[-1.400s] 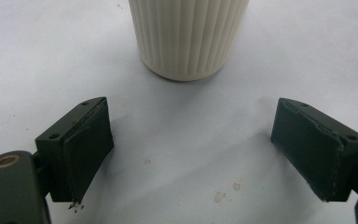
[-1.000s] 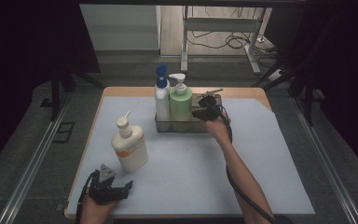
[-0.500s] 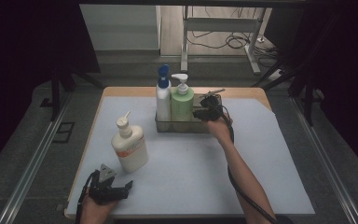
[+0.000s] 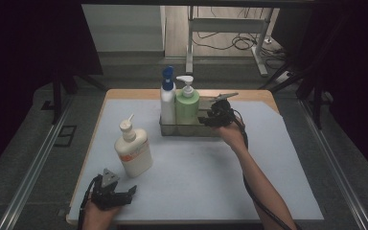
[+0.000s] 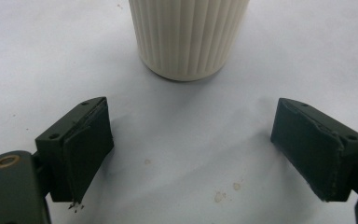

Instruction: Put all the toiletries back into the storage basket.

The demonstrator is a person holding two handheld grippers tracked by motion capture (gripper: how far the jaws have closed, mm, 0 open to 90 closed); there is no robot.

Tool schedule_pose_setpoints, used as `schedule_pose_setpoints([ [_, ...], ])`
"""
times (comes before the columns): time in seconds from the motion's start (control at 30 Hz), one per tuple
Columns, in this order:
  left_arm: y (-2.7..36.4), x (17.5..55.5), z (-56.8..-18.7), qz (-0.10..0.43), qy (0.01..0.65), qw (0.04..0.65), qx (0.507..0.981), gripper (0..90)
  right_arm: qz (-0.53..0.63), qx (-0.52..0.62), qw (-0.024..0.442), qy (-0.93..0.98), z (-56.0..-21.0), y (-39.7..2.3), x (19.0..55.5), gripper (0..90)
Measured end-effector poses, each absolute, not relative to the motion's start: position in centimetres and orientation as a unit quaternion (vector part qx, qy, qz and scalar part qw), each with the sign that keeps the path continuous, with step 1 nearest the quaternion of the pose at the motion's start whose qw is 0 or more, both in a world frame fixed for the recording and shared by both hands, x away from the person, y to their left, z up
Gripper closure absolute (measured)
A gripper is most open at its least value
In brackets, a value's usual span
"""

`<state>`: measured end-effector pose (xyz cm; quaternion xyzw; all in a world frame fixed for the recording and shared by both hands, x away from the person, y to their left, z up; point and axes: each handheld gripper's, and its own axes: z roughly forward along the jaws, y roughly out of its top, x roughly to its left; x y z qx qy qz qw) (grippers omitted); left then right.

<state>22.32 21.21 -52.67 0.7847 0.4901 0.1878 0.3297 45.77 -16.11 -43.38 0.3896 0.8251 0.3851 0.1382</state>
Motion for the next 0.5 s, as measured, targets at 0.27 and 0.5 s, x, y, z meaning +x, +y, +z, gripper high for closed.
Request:
schedule_pose_setpoints([
  [0.27,21.2,22.4,-52.6,0.187,0.490,0.329,0.785,12.1,0.385,0.359,0.148,0.837,-42.6,-16.1,43.9,32.1],
  [0.5,21.2,22.3,-52.7,0.187,0.491,0.330,0.785,12.1,0.390,0.340,0.146,0.843,-42.2,-16.4,42.3,18.5],
])
